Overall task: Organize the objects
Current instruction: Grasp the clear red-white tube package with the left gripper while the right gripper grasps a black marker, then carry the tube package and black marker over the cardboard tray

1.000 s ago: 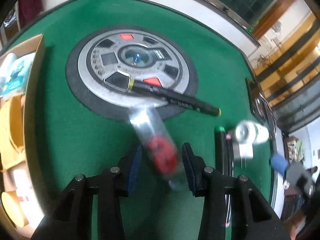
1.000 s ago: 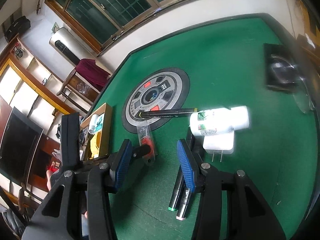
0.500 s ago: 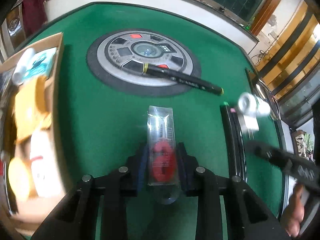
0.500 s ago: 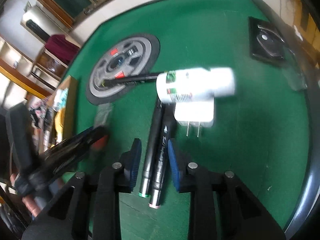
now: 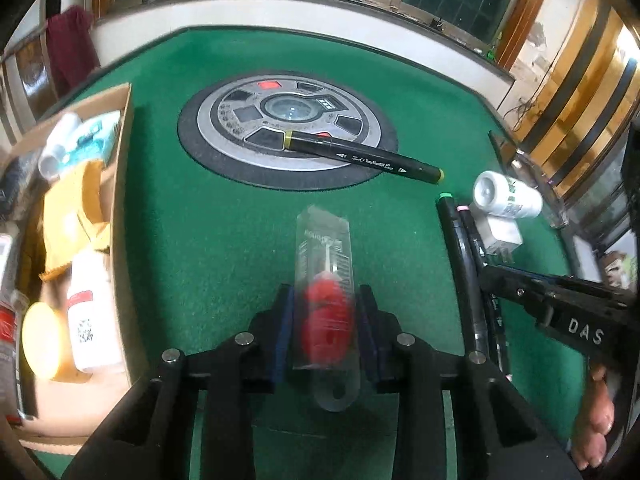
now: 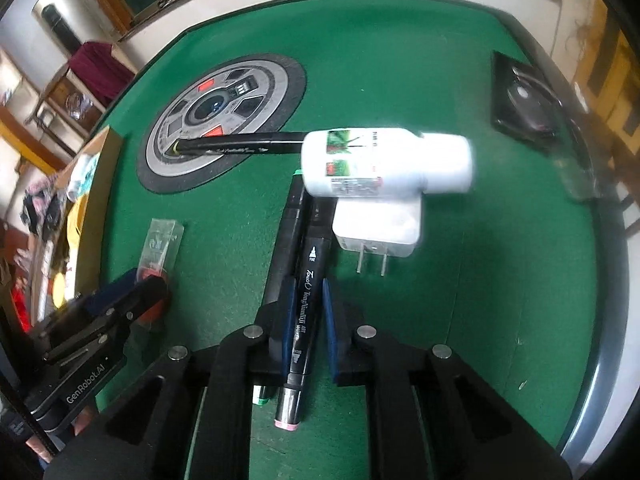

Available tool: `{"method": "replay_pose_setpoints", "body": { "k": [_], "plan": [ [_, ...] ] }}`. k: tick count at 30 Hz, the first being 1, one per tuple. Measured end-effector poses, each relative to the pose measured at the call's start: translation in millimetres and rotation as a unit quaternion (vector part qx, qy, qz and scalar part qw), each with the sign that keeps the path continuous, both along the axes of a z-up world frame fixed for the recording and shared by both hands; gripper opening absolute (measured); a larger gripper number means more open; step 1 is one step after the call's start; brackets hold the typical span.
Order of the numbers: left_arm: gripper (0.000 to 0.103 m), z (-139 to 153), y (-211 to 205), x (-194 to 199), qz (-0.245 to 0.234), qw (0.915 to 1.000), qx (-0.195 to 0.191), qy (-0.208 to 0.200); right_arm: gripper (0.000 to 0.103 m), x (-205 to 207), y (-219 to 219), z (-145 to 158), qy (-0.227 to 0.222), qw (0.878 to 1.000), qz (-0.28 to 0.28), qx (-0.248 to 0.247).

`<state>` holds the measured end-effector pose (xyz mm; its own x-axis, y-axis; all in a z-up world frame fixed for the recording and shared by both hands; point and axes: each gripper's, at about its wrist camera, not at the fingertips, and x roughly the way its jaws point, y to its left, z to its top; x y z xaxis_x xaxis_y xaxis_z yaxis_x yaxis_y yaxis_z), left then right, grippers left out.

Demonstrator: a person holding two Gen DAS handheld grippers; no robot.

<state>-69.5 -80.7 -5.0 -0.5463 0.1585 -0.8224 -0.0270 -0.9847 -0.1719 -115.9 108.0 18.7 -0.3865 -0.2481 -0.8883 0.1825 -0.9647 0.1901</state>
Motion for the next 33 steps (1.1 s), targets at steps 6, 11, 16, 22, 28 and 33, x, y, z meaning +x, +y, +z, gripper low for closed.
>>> {"method": "replay_pose_setpoints", "body": {
  "k": [6, 11, 16, 22, 28, 33],
  "plan": [
    [0.028, -5, 28, 3, 0.0, 0.9954, -0.09, 0.032, 0.013, -1, -11, -6, 0.016, 0.999, 0.004, 0.046],
    [0.01, -4, 15, 7, -0.01, 0.9993, -0.005, 0.036, 0.012, 2, -4, -4, -0.008, 1.0, 0.009, 0.004],
    [0.01, 4, -1, 16, 0.001, 0.9972, 0.05, 0.055, 0.012, 10, 2, 11, 0.014, 0.999, 0.006, -0.033],
    [0.011, 15, -5, 34, 0.021, 0.9948, 0.037, 0.092, 0.012, 21, -1, 29, 0.055, 0.996, 0.022, -0.065],
    [0.011, 21, -11, 52, 0.037, 0.9924, 0.029, 0.114, 0.012, 33, -24, 35, 0.078, 0.992, 0.061, -0.073],
    [0.011, 24, -15, 63, 0.052, 0.9902, -0.004, 0.13, 0.012, 43, -41, 38, 0.096, 0.99, 0.085, -0.065]
  ]
}}
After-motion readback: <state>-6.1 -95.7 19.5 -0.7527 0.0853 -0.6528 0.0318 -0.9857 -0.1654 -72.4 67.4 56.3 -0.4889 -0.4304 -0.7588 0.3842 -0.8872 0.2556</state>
